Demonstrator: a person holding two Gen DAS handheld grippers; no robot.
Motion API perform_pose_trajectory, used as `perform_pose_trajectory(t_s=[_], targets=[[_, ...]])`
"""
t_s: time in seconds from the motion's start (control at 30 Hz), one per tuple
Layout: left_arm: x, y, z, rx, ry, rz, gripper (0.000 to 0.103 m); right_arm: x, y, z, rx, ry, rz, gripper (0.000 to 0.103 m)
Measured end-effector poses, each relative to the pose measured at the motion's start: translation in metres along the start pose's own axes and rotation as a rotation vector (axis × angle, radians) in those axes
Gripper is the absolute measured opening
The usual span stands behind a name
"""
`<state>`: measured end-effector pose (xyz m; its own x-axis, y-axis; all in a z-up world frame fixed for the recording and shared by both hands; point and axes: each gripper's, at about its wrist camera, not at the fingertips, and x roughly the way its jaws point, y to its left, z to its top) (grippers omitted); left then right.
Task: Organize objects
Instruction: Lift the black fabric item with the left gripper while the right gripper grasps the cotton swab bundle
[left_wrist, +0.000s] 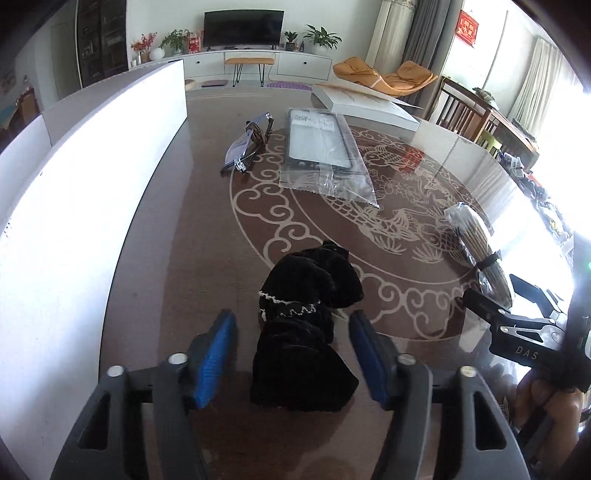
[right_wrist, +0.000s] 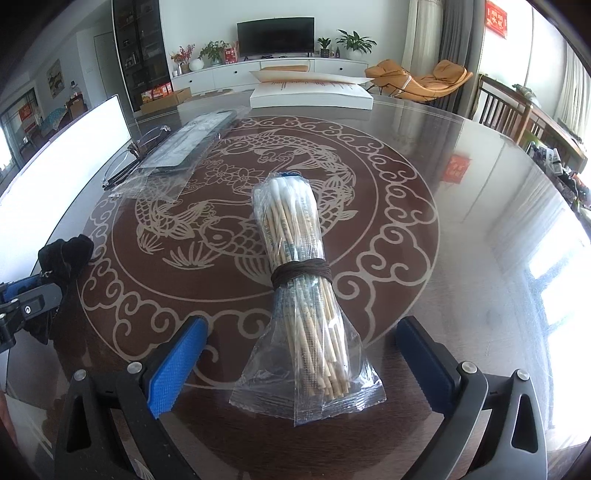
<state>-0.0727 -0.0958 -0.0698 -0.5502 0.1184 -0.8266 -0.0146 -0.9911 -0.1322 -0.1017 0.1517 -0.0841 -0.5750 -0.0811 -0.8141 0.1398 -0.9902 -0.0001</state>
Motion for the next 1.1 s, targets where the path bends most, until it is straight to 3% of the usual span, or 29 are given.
perform_pose_trajectory(t_s=[0.03, 0.1, 0.2, 0.23, 1.1], targets=[[0.004, 0.002, -0.001, -0.001, 0.004, 0.01, 0.094, 0.0, 0.0, 0.0, 0.0, 0.0, 0.0, 0.103], [0.01, 0.004, 0.001, -0.003, 0.007, 0.027, 0.096, 0.0, 0.0, 0.0, 0.0, 0.0, 0.0, 0.103], [0.021, -0.009, -0.002, 0.106, 0.007, 0.105, 0.103, 0.0, 0.0, 0.0, 0.0, 0.0, 0.0, 0.103], [0.02, -0.013, -0.004, 0.127, -0.019, 0.099, 0.103, 0.0, 0.0, 0.0, 0.0, 0.0, 0.0, 0.103], [0.021, -0.011, -0.003, 0.117, -0.015, 0.088, 0.103, 0.002, 0.002, 0.001, -0.002, 0.001, -0.002, 0.103]])
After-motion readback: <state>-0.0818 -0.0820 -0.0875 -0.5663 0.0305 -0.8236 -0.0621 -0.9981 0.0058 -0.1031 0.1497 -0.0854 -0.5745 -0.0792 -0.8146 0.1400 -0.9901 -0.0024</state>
